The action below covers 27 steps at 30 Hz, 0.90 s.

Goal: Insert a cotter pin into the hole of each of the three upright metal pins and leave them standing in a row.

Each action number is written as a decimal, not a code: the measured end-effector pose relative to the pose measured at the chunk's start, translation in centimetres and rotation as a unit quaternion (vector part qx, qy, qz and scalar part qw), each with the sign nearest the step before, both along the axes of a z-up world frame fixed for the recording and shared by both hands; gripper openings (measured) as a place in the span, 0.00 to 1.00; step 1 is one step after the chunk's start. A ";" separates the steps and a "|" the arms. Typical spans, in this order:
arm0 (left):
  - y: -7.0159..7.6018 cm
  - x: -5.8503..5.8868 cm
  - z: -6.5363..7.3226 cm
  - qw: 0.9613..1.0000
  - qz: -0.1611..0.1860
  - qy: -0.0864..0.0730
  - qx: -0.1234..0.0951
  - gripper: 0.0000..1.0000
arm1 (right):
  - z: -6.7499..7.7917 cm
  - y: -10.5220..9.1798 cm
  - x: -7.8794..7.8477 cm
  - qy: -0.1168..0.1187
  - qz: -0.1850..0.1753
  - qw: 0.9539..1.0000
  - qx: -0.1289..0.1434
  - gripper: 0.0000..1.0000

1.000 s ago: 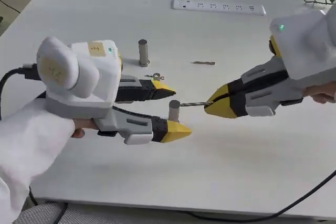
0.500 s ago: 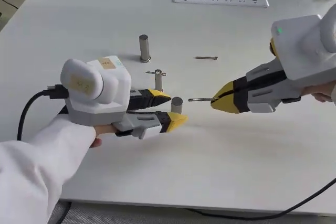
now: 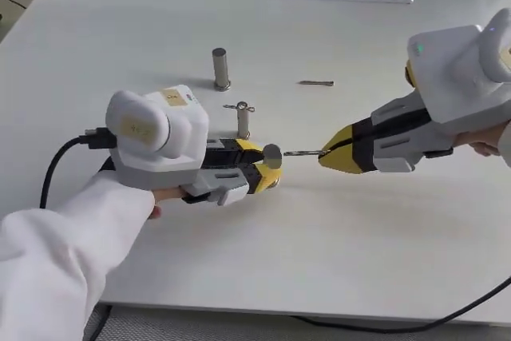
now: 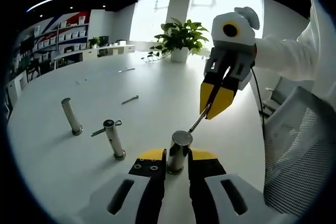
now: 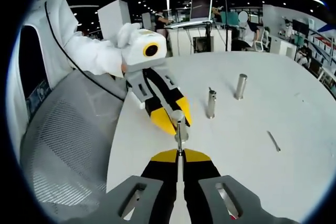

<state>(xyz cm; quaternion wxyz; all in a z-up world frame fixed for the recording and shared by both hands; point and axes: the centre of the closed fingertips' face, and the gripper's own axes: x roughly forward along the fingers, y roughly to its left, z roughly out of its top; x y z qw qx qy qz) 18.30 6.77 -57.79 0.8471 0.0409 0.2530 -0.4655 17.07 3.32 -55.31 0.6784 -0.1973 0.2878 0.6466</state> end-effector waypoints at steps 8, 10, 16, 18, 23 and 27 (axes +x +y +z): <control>0.1 -0.2 -0.4 1.000 -0.008 -0.002 0.005 0.12 | -0.2 0.4 -0.1 0.002 0.002 1.000 0.002 0.00; 0.1 -0.2 -0.4 1.000 -0.009 -0.002 0.005 0.12 | -0.4 0.5 0.0 0.003 0.001 1.000 0.002 0.00; 0.1 -0.3 -0.4 1.000 -0.011 -0.002 0.006 0.12 | -0.8 0.8 -0.1 0.003 0.002 1.000 0.000 0.00; 0.2 -0.3 -0.5 1.000 -0.011 -0.002 0.005 0.12 | -1.0 0.9 -0.1 0.004 -0.001 1.000 0.000 0.00; 0.2 -0.3 -0.5 1.000 -0.010 0.001 0.005 0.12 | -1.2 1.2 0.0 0.004 0.000 1.000 -0.003 0.00; 0.2 -0.3 -0.6 1.000 -0.010 0.002 0.005 0.12 | -1.3 1.8 0.1 0.003 0.007 1.000 -0.004 0.00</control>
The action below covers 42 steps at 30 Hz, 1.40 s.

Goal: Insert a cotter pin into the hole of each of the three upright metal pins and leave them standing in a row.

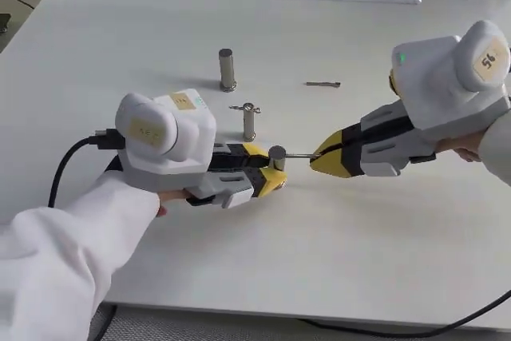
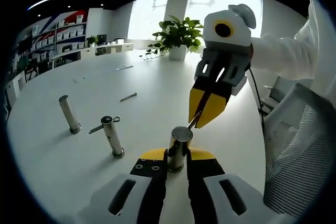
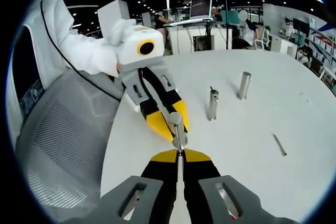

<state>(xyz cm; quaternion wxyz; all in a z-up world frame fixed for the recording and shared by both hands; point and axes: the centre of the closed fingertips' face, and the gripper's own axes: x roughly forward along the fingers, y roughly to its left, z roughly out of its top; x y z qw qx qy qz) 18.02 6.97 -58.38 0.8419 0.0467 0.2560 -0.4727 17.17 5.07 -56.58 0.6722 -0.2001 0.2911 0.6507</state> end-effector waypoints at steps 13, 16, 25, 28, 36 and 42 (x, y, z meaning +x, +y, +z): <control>-0.1 0.2 -0.1 1.000 -0.004 0.003 0.000 0.12 | -0.3 1.4 0.3 -0.013 0.033 0.999 -0.012 0.00; -0.1 0.3 -0.1 1.000 -0.007 0.003 0.000 0.12 | -0.4 1.7 0.4 -0.016 0.040 0.999 -0.016 0.00; -0.1 0.4 -0.1 1.000 -0.012 0.002 0.001 0.12 | -0.4 2.1 0.3 -0.053 0.093 0.994 -0.033 0.00; -0.1 0.4 -0.1 1.000 -0.014 0.001 0.003 0.12 | -0.5 2.2 0.3 -0.061 0.110 0.991 -0.041 0.00; -0.2 0.4 -0.1 1.000 -0.019 -0.001 0.007 0.12 | -0.6 2.7 0.4 -0.070 0.137 0.987 -0.053 0.00; -0.2 0.4 -0.1 1.000 -0.019 -0.001 0.007 0.12 | -0.6 2.4 0.6 -0.071 0.139 0.986 -0.057 0.00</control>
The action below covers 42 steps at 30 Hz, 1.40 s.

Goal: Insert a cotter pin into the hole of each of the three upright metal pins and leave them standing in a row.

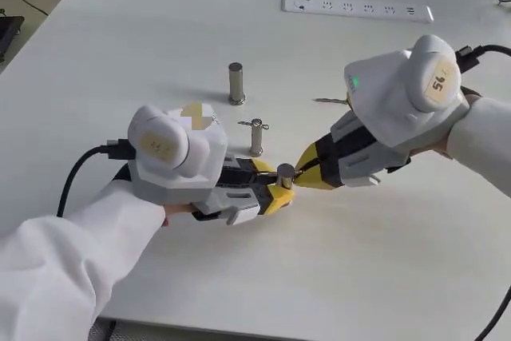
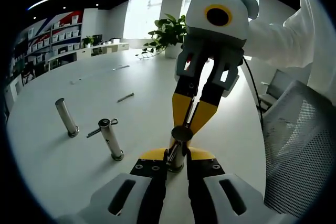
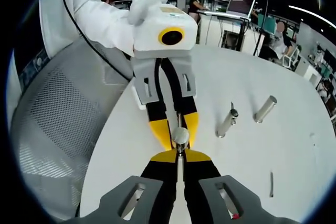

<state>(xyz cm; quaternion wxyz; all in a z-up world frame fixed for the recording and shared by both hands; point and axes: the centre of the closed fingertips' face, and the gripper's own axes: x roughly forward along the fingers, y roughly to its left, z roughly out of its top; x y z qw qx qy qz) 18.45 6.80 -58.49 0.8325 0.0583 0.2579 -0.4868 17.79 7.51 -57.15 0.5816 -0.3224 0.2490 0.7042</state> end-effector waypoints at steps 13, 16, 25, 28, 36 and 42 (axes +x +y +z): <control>0.4 -0.7 -0.5 1.000 -0.008 0.006 0.012 0.35 | 0.2 -0.7 -0.1 0.010 -0.041 0.999 0.010 0.16; 0.8 -1.6 -0.7 1.000 -0.018 0.012 0.016 0.43 | 0.6 -0.6 -0.3 0.027 -0.069 0.997 0.032 0.17; 2.5 -3.2 -0.4 0.999 -0.006 0.049 -0.009 0.70 | 0.4 -0.1 -0.8 0.058 -0.106 0.991 0.066 0.19; 3.0 -3.2 -0.4 0.999 0.004 0.048 -0.007 0.78 | 0.3 0.1 -0.9 0.063 -0.112 0.989 0.071 0.19; 5.0 -3.2 0.6 0.997 0.041 0.060 -0.018 0.99 | -0.1 0.6 -0.4 0.073 -0.132 0.985 0.079 0.21; 5.6 -3.7 0.7 0.997 0.044 0.061 -0.016 0.99 | -0.3 1.2 -0.3 0.080 -0.137 0.983 0.089 0.20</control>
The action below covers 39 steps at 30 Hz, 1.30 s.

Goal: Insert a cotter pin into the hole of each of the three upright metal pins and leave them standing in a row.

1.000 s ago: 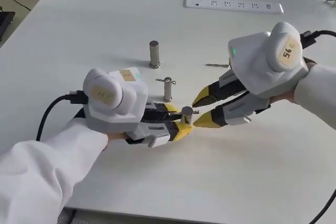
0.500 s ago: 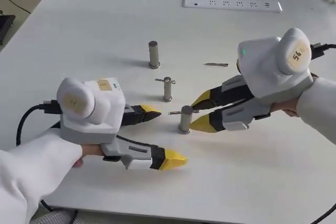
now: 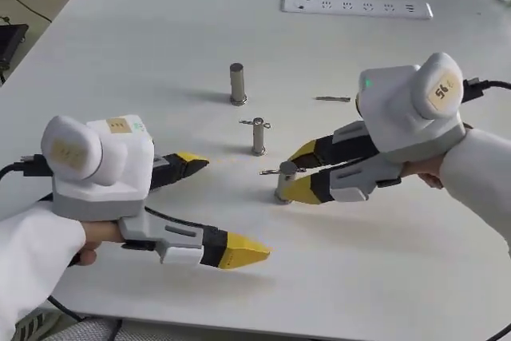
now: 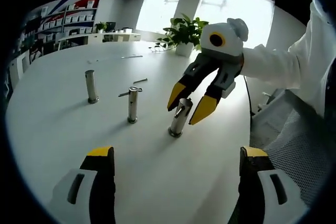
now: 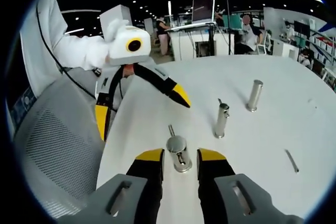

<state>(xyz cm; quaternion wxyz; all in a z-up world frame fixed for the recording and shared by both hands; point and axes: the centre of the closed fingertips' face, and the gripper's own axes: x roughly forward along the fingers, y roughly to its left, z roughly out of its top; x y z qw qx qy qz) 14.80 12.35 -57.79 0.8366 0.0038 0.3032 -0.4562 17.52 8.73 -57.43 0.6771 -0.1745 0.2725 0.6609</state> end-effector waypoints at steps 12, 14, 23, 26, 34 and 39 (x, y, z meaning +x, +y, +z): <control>0.6 0.6 1.8 1.000 0.020 -0.023 -0.001 0.99 | -0.2 0.3 0.0 0.003 0.006 1.000 0.003 0.10; 0.7 0.6 1.9 0.999 0.020 -0.025 0.000 0.99 | -0.1 0.3 0.0 -0.010 0.017 1.000 0.001 0.10; 1.5 0.7 2.0 0.999 0.026 -0.027 0.010 0.99 | 0.3 -1.1 1.8 -0.043 0.013 0.999 -0.016 0.08; 1.7 0.8 2.0 0.999 0.031 -0.026 0.011 0.99 | 0.6 -1.7 3.1 -0.041 0.000 0.999 -0.013 0.08; 1.9 0.7 1.8 0.999 0.041 -0.013 0.002 0.99 | 0.9 -2.7 6.1 -0.061 -0.032 0.998 -0.011 0.08; 1.9 0.5 1.5 0.999 0.042 -0.009 0.006 0.99 | 0.4 -2.8 5.9 -0.055 -0.024 0.998 -0.011 0.08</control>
